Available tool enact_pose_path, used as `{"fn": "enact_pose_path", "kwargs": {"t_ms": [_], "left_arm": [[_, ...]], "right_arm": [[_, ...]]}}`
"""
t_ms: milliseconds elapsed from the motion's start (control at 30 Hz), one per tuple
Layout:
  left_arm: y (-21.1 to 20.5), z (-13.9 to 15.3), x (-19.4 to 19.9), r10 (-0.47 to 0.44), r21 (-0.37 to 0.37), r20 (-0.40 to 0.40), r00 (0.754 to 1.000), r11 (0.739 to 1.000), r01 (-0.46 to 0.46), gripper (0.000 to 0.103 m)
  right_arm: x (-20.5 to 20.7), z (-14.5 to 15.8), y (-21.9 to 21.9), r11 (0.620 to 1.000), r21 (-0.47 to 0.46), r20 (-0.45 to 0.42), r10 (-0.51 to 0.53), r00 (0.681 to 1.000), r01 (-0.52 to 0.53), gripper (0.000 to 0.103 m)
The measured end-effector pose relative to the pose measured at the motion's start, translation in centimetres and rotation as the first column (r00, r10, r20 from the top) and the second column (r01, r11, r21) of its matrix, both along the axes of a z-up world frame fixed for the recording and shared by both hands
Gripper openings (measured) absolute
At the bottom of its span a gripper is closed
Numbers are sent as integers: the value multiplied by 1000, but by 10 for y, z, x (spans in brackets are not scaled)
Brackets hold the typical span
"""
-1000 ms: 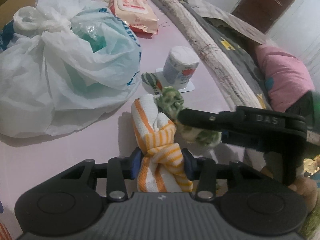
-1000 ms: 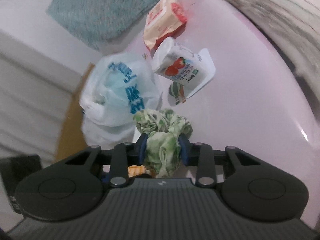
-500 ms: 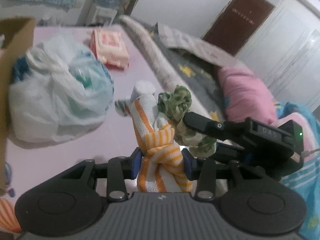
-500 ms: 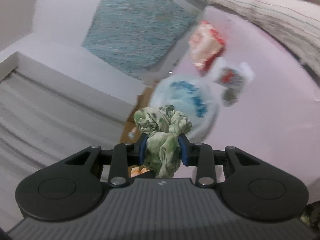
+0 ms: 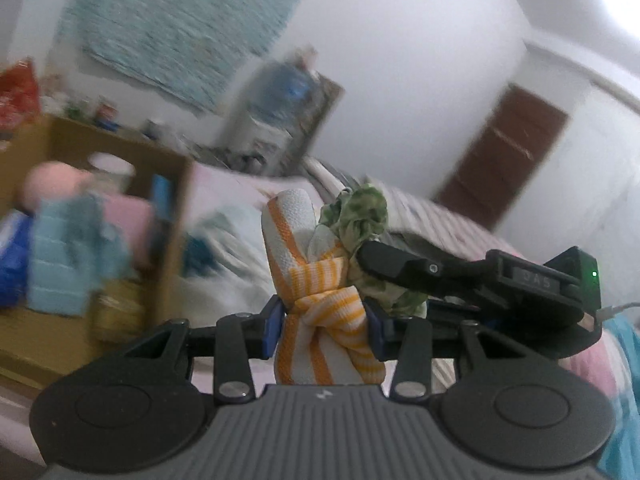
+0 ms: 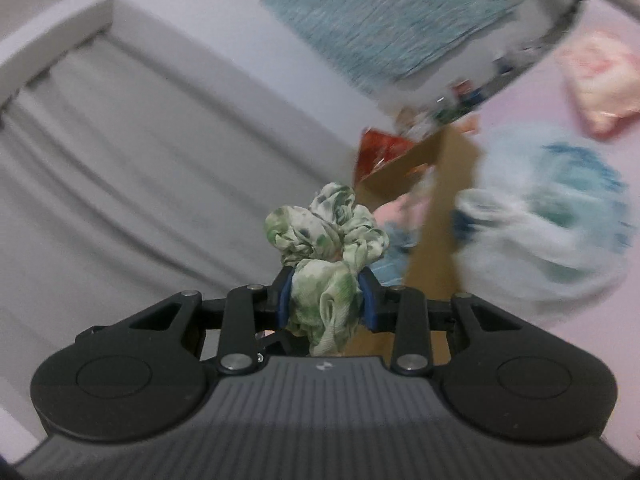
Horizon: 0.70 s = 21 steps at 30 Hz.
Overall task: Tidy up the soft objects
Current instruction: 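Carry the striped towel and green cloth in both grippers to the box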
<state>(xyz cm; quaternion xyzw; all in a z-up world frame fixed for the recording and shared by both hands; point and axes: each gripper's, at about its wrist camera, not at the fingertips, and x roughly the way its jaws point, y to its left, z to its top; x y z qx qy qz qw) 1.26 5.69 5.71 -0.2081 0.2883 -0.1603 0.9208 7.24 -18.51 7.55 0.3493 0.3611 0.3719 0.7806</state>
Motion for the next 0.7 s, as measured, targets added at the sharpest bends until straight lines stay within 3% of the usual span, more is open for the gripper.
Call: {"fn": "enact_pose_path", "kwargs": {"t_ms": [167,400,533,700], "left_arm": [[60,10,-9,179,4,40,983,984,-179,43],[128,1,-17,394,38,46,918,918,-396,44],[158,-4,-18,452,43,39,891,890,-453,44],[180,-9,-16,457,34,25,889,889,-457,44]], "right_arm": [[40,15,81,987,-40,-11,152,988,-153,33],[86,1,176,947,-113,-139,283,949,-300,33],[100,-23,207,925,-159,-224,308,925,-346,33],[113,-61,242,853,-286,-358,326,875,-436,36]]}}
